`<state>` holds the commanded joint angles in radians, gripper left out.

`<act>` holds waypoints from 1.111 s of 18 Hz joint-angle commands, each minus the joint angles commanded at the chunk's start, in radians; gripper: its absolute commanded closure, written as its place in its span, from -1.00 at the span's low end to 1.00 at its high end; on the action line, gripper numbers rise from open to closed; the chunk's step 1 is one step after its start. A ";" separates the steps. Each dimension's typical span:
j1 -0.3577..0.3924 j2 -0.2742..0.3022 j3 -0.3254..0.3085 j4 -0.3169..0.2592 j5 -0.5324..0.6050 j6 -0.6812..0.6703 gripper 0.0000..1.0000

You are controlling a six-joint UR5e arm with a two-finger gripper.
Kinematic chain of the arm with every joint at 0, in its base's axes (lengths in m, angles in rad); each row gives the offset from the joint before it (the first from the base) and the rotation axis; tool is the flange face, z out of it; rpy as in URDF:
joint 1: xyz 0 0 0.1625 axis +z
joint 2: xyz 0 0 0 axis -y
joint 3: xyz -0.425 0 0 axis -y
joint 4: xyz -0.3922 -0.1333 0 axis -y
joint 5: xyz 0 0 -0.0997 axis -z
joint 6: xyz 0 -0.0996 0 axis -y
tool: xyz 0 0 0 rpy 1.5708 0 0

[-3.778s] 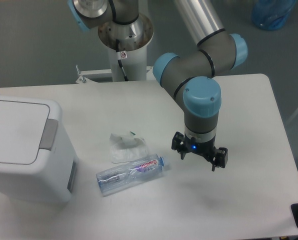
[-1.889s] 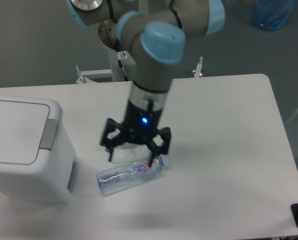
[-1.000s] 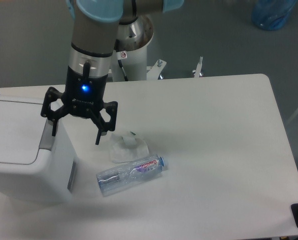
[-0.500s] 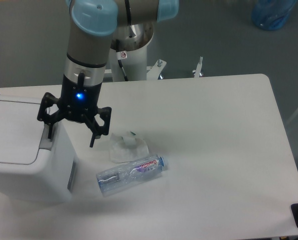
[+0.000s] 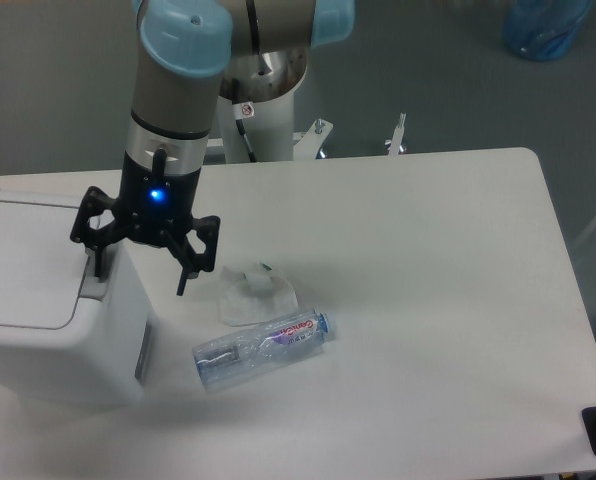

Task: Open the trash can

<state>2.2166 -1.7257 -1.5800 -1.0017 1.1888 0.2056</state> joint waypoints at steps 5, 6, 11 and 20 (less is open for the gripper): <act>-0.002 -0.003 0.002 0.000 0.002 0.000 -1.00; 0.000 -0.005 0.002 0.000 0.002 -0.002 -1.00; 0.000 -0.005 0.002 -0.002 0.000 -0.003 -1.00; 0.029 -0.005 0.041 0.005 0.000 0.015 -1.00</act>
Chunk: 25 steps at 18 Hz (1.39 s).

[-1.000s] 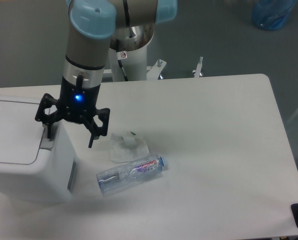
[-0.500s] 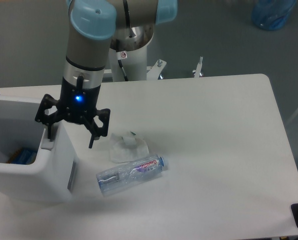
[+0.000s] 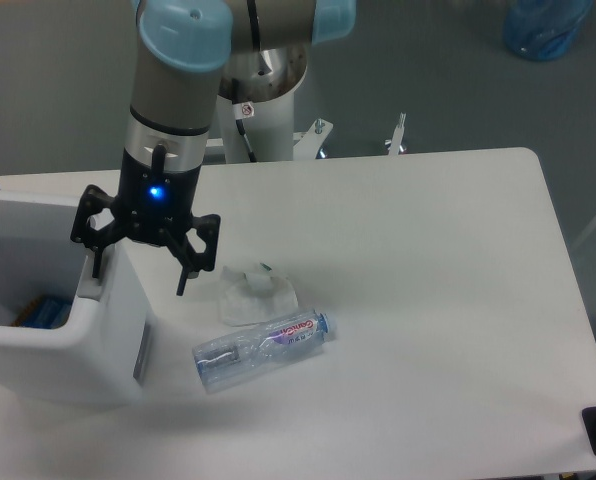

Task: Open the trash can

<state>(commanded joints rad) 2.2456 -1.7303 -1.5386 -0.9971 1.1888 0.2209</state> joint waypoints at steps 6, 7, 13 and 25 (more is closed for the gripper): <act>0.109 -0.040 -0.008 0.006 0.000 0.168 -1.00; 0.118 -0.058 -0.012 0.006 0.000 0.196 -1.00; 0.210 -0.146 -0.009 0.008 0.178 0.444 -1.00; 0.296 -0.213 -0.015 0.008 0.411 0.877 -1.00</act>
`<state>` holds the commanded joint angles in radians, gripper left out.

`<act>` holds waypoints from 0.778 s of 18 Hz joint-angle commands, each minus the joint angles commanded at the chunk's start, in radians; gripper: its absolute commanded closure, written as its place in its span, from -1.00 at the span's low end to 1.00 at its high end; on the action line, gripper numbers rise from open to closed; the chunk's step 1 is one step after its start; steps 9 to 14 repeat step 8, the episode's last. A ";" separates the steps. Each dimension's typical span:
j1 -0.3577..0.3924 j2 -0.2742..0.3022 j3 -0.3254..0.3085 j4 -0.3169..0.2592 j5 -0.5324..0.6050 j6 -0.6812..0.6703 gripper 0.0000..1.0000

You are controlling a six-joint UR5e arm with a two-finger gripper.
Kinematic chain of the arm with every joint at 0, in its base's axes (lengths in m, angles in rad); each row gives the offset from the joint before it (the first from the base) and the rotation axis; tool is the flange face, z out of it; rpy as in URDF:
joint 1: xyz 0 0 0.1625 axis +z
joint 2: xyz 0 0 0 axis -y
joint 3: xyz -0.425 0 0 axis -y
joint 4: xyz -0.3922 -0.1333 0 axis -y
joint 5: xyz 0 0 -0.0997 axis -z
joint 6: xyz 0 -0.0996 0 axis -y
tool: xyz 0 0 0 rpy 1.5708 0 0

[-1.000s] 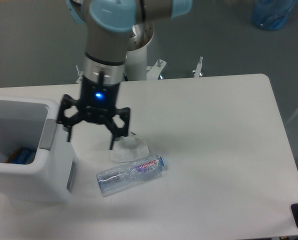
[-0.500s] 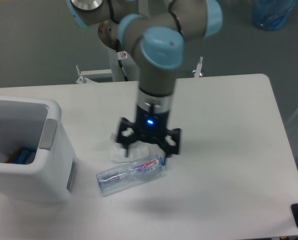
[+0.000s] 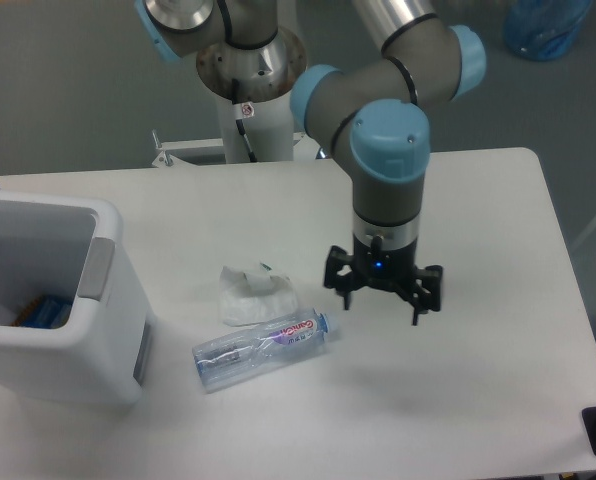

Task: Open the trash can

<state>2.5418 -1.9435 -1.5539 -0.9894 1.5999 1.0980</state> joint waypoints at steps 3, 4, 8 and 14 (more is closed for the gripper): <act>0.018 0.006 -0.031 0.000 -0.002 0.040 -1.00; 0.021 0.008 -0.037 0.002 -0.003 0.040 -1.00; 0.020 0.009 -0.040 0.005 -0.003 0.039 -1.00; 0.020 0.009 -0.040 0.005 -0.003 0.039 -1.00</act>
